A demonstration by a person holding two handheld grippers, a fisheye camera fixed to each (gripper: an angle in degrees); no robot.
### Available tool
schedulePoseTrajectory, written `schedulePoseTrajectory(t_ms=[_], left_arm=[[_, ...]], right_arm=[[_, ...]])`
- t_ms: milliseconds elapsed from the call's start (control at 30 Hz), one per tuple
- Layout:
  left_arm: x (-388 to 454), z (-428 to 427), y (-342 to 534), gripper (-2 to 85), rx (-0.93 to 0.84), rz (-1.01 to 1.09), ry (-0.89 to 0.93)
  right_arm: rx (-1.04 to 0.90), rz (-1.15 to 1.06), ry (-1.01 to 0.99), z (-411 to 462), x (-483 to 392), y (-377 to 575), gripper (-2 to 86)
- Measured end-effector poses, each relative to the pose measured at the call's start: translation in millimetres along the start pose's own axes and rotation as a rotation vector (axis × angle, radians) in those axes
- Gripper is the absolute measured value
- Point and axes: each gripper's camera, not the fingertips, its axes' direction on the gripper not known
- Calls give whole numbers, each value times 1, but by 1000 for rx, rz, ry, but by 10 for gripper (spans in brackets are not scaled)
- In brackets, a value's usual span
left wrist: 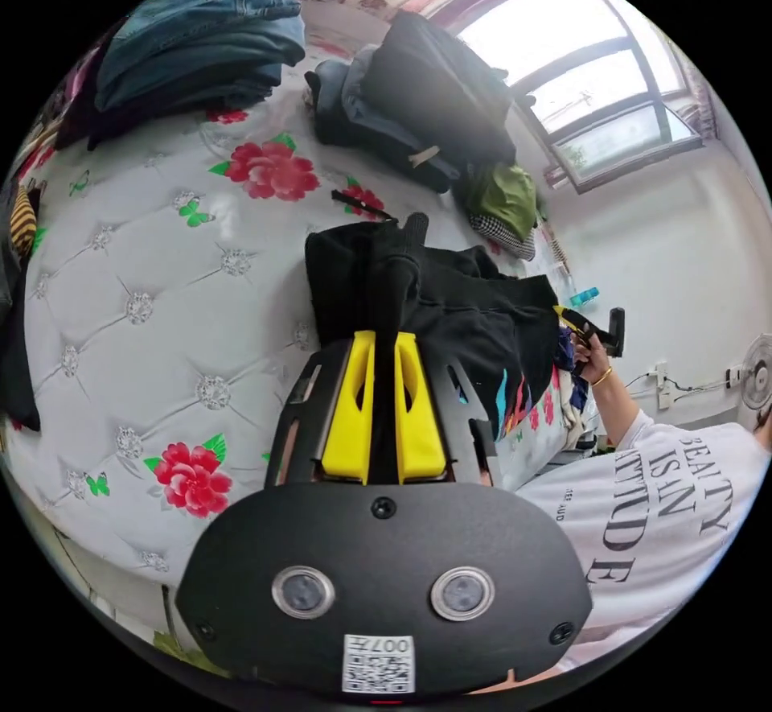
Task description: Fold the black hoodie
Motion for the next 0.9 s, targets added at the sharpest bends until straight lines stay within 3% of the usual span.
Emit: schedulePoseTrajectory(t_ms=[167,233,333,367,600,733,900], left_arm=[[13,5,-22,42,143,12,-101],[8,41,-32,48,113,13,-145],[-13,121,-33,63,-126,-85,-195],[-13,118,-24,71,-45,-103,-161],[41,66,49,115,60,-58,-290],[109,82,88,112,35,85,-207],[211,162,118,109,-67,273,26]], right_arm=[[127,-61,91,-15,-16,-25,14],[94,-18,141,12,-2,-33,19],[-88,202,150,71,39,-23,37],[-90,219,135,73,44,-11,44],[142,310,24,-25,50,123,86],[75,477,-39,-20,61,203,111],[58,689,-261,25,76,263,129]])
